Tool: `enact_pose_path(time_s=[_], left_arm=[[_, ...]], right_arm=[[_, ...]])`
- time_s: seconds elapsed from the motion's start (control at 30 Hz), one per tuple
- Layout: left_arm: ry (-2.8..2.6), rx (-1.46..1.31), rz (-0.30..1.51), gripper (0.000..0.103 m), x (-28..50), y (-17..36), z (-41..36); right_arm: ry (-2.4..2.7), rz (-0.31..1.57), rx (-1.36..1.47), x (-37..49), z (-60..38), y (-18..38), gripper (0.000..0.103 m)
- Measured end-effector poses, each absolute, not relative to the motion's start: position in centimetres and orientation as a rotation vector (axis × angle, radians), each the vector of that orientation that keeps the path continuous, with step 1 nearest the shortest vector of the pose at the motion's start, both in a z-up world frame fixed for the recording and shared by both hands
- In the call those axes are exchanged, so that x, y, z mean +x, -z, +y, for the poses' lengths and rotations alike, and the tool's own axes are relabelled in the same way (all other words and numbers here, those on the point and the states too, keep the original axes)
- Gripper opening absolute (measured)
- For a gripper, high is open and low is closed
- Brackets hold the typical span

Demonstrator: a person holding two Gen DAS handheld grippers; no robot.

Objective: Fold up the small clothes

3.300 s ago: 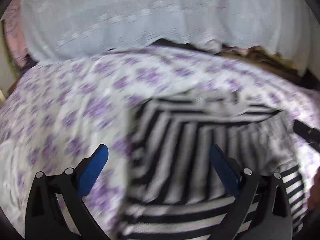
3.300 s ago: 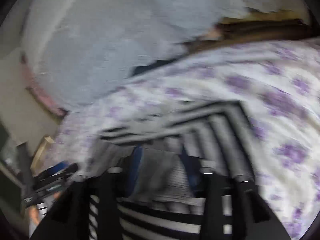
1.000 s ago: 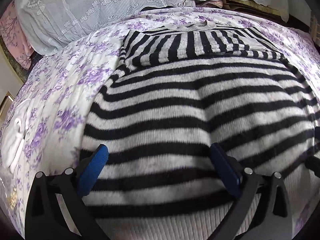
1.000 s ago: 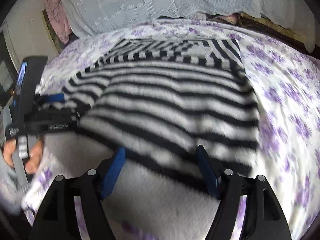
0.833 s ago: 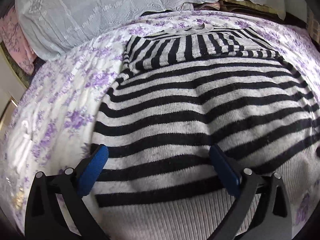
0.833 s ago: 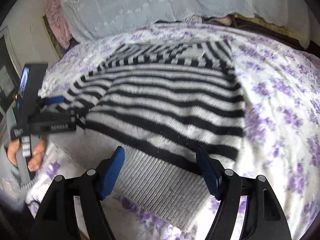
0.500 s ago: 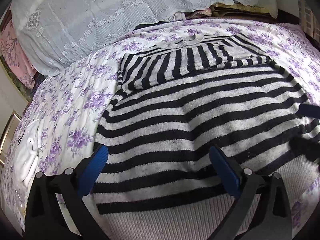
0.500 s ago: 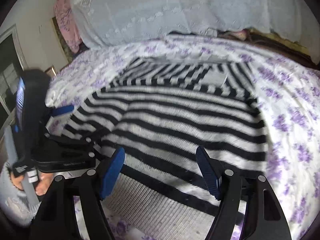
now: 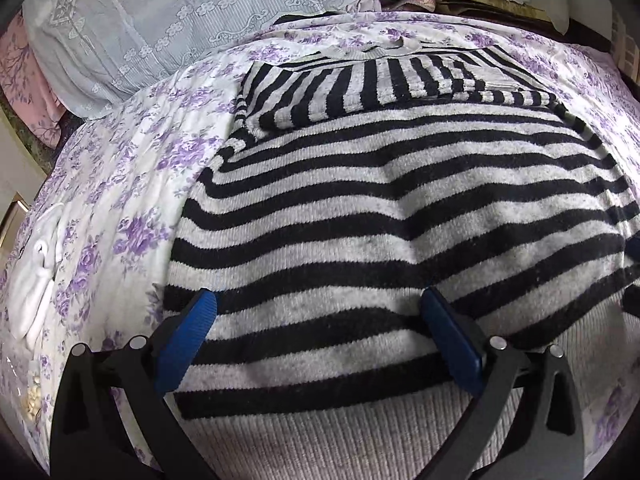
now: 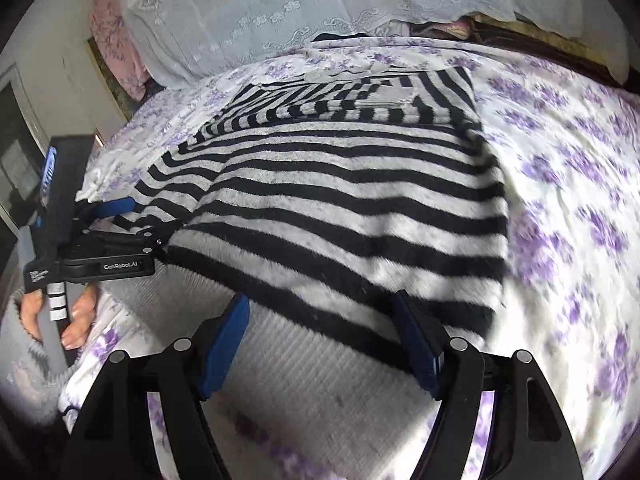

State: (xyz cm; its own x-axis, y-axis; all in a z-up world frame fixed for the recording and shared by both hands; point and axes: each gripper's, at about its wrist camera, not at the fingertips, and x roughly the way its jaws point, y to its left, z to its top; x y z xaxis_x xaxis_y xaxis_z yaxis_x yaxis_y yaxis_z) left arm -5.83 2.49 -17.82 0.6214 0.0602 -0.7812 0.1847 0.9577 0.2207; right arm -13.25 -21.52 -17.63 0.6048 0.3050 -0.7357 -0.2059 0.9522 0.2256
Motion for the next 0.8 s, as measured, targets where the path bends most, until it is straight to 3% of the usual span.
enact_pose_path(time_s=[0.3, 0.47, 0.8], left_arm=[[0.070, 0.288, 0.854, 0.099, -5.4, 14.6, 3.0], [0.097, 0.196, 0.986, 0.099, -3.2, 18.3, 4.9], [0.190, 0.088, 0.952, 0.099, -5.1, 16.5, 7.2]], right_arm=[[-0.333, 0.805, 0.195, -12.2, -22.2, 14.7, 0.074], [-0.346, 0.909, 0.253, -10.1, -22.0, 18.1, 0.075], [-0.308, 0.763, 0.451, -13.8, -28.2, 17.0, 0.076]])
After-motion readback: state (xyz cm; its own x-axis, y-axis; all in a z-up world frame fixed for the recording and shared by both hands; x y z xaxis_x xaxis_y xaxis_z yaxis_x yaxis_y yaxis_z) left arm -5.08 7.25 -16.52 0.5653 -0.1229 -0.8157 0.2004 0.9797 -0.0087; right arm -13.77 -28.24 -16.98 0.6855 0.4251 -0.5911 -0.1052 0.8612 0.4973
